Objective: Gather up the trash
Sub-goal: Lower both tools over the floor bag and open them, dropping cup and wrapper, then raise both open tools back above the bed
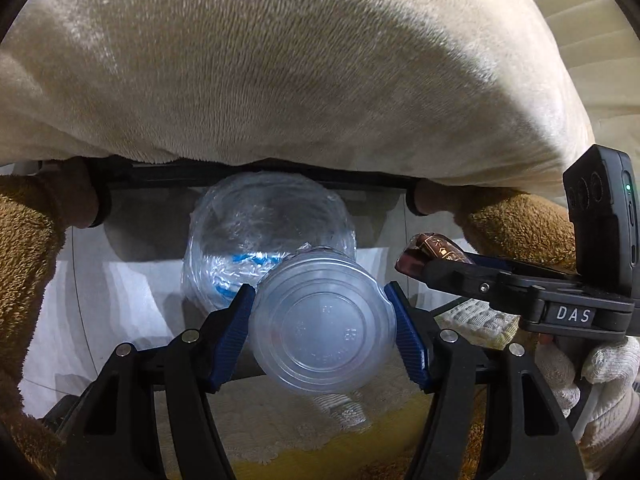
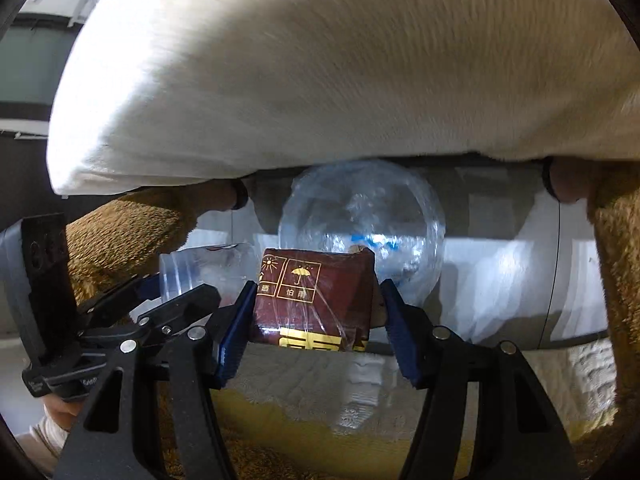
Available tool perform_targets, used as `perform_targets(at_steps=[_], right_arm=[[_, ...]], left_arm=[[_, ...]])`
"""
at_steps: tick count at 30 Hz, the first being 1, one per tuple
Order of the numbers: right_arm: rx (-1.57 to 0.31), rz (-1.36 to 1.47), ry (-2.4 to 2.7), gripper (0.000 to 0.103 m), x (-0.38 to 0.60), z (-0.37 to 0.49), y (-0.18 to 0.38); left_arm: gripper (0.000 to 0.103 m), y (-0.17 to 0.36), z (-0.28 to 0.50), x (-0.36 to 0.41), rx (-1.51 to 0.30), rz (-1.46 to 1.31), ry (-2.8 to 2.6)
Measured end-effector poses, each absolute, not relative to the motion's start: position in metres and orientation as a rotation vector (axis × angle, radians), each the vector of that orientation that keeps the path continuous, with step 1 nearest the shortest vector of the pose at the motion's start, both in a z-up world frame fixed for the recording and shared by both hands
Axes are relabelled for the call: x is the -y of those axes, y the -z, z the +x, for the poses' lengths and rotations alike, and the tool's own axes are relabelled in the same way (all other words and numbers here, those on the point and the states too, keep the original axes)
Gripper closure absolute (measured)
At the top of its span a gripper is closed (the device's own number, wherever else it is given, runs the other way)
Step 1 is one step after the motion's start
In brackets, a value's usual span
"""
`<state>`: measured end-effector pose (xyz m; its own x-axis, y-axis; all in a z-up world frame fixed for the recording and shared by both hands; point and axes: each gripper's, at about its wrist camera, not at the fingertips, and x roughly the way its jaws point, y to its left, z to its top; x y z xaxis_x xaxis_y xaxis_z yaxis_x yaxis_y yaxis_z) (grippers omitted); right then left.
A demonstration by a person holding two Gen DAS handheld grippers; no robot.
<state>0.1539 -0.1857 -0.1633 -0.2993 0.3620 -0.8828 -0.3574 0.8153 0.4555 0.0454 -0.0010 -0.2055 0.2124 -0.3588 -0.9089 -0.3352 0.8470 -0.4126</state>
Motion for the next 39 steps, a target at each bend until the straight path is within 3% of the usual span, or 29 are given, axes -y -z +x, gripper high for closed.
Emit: perform_targets(at_steps=[10, 13, 22, 39], right_arm=[[-1.735, 0.041, -0.692, 0.041, 0.184, 0.156, 0.164], [-1.732, 0.071, -0.67, 0.035, 0.187, 0.159, 0.163], [-1.675, 0.091, -0.673, 0.034, 0.189, 0.163, 0.151], [-1.217, 0.003, -0.762, 0.034, 0.195, 0.138, 0.066]], left_arm=[[0.037, 0.211, 0.046, -0.003, -1.411, -0.619, 0.011], [0.025, 0.215, 0.047, -0.004, -1.43, -0.636, 0.007], [0.024, 0.202, 0.046, -0.011, -1.364, -0.656, -0.015], [0.024, 0.125, 0.019, -0.027, -0.983, -0.608, -0.031]])
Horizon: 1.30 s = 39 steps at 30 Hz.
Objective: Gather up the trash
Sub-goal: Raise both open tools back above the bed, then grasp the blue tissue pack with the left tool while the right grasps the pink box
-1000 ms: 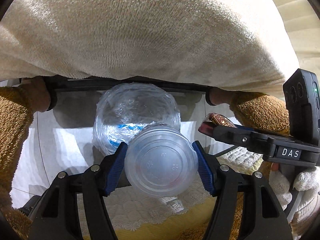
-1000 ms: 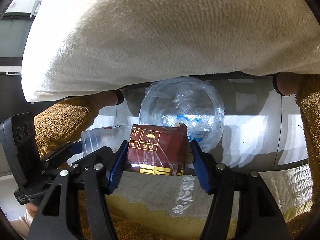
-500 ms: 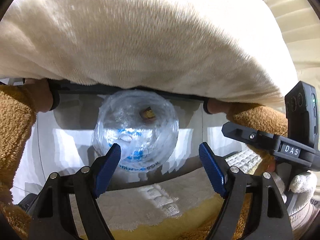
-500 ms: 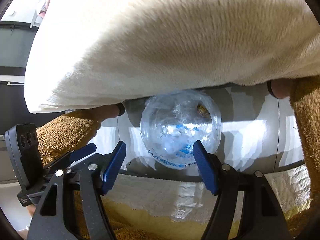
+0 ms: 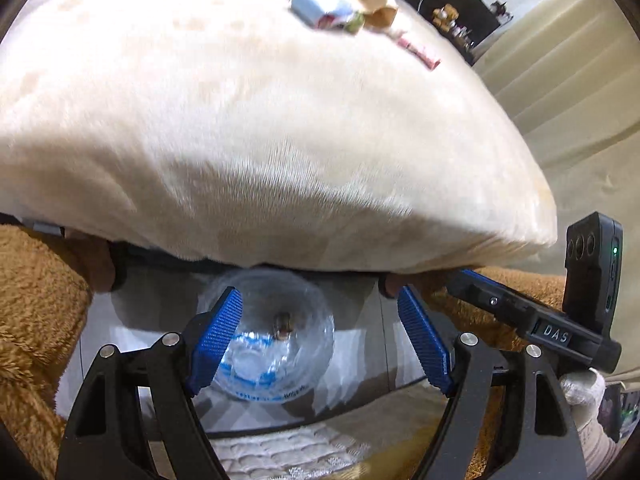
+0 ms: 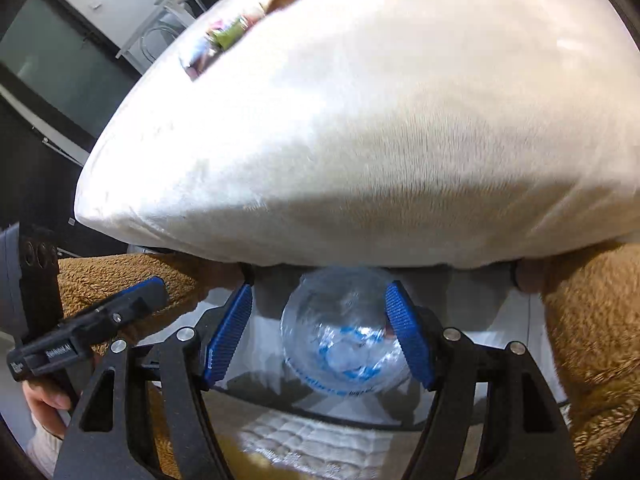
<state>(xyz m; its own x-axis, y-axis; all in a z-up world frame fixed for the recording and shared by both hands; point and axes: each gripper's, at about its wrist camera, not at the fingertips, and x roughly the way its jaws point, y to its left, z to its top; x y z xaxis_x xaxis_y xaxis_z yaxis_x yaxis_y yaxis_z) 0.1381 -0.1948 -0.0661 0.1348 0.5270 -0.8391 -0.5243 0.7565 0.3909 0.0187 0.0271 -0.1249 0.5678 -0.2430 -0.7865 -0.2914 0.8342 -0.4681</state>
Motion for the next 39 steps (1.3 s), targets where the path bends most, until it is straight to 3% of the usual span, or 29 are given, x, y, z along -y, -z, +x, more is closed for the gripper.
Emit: perform_targets(at_steps=[11, 18, 33, 39], right_arm=[[-0.929, 0.005, -0.786, 0.034, 0.223, 0.116, 0.01], [-0.804, -0.038, -0.792, 0.034, 0.228, 0.112, -0.015], [-0.749, -0.209, -0.807, 0.033, 0.194, 0.189, -0.031], [-0.756, -0.206, -0.785, 0.021, 0.184, 0.241, -0.029]], left_arm=[[0.024, 0.066, -0.016, -0.019, -0.695, -0.465, -0.057], [0.024, 0.042, -0.033, -0.006, -0.608, -0.352, -0.039], [0.024, 0.033, 0.012, -0.041, -0.678, -0.305, -0.059], [0.024, 0.029, 0.052, -0.059, -0.714, -0.23, -0.076]])
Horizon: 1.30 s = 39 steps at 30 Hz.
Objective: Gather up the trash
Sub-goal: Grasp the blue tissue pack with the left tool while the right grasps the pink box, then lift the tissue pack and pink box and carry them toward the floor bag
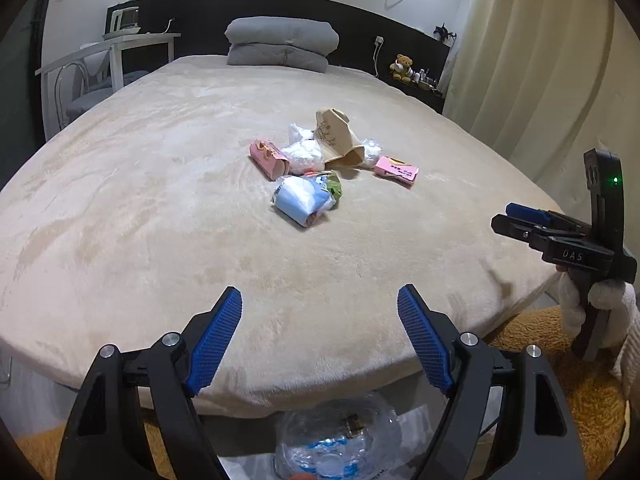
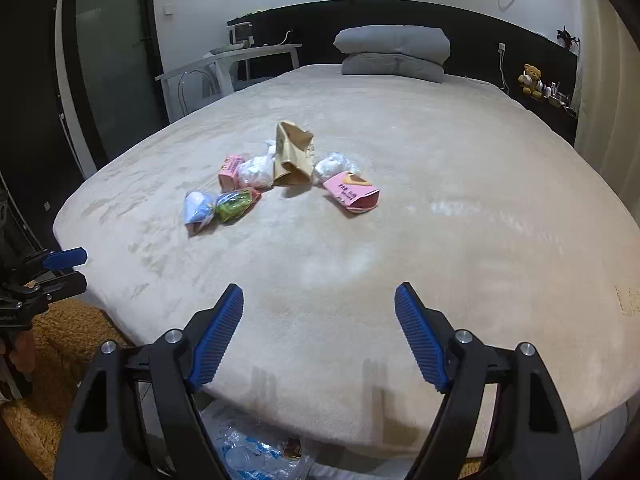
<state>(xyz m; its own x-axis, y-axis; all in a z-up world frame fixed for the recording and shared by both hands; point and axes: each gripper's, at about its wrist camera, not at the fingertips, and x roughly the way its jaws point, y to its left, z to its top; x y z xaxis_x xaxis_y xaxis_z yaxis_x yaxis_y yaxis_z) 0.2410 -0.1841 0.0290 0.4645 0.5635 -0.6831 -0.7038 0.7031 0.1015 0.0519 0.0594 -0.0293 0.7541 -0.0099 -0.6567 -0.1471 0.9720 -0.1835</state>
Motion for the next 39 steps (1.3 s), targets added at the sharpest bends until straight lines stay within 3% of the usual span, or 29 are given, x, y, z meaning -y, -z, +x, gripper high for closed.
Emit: perform_targets(at_steps=[17, 30, 31, 32, 33, 34, 39], right_arm=[[-0.808, -0.296, -0.814, 0.016, 0.129, 0.347, -0.001], [-0.841, -0.39, -0.868, 0.017, 0.076, 0.39, 0.027], [-0.846, -0.386, -0.876, 0.019, 0.074, 0.391, 0.028], [-0.849, -0.387, -0.879, 0.023, 0.072, 0.393, 0.029], [-0.851, -0.398, -0.874, 0.038, 0.07, 0.394, 0.029], [-0.856, -0.41, -0.872, 0.053, 0.069, 0.395, 0.03], [-0.85, -0.43, -0.886, 0.061, 0.068, 0.388, 0.028]], left_arm=[[0.024, 0.052, 0.174, -0.085, -0.841, 0.005, 0.037], [0.025, 0.076, 0.205, -0.096, -0.867, 0.036, 0.145], [0.027, 0.075, 0.206, -0.096, -0.864, 0.046, 0.147], [0.04, 0.075, 0.206, -0.096, -0.86, 0.052, 0.147], [0.051, 0.075, 0.207, -0.097, -0.858, 0.055, 0.138], [0.054, 0.075, 0.208, -0.099, -0.856, 0.052, 0.13], [0.056, 0.066, 0.205, -0.102, -0.833, 0.053, 0.124]])
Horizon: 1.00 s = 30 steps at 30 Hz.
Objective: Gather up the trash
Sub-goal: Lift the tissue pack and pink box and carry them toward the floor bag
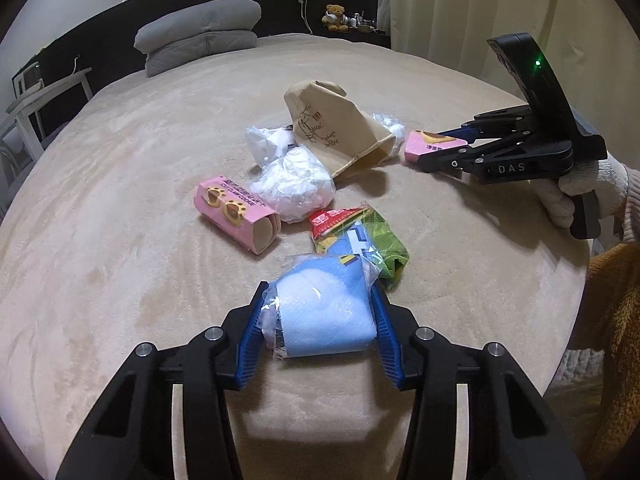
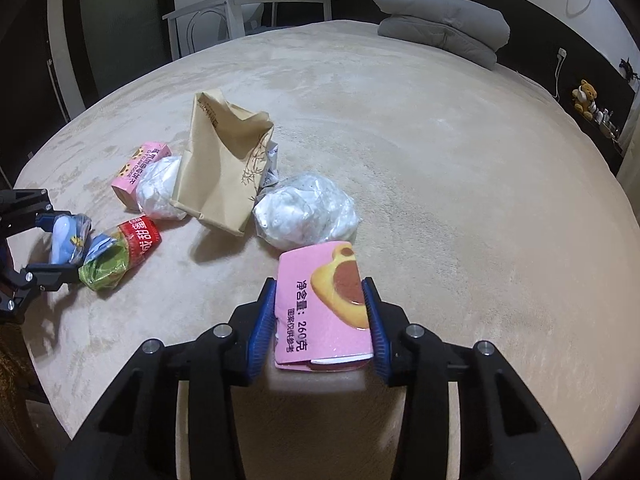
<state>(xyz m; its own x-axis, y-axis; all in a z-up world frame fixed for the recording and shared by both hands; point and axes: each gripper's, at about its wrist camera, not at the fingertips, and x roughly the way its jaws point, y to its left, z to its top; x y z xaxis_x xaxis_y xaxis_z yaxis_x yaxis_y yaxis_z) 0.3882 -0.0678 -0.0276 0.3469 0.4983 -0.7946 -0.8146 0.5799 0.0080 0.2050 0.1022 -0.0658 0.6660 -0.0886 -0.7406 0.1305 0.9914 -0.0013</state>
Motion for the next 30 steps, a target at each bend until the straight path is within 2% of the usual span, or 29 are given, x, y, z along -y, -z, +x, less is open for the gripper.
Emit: perform_targets(at_steps=[9, 21, 30], right_arm=[[-0.838, -0.367, -0.877, 0.062, 0.082, 0.363, 0.007], [-0.789, -0.222, -0.86, 0.062, 0.118, 0.306, -0.033], [-0.744, -0.117, -0.857, 0.062, 0.151, 0.253, -0.05]], left_arm=[[0.056, 0.049, 0.195, -0.103, -0.798, 0.026, 0.07], [0.056, 0.006, 0.142, -0.091, -0.656, -0.061, 0.015], [0.056, -0.003, 0.102, -0.076, -0.588, -0.128, -0.011]])
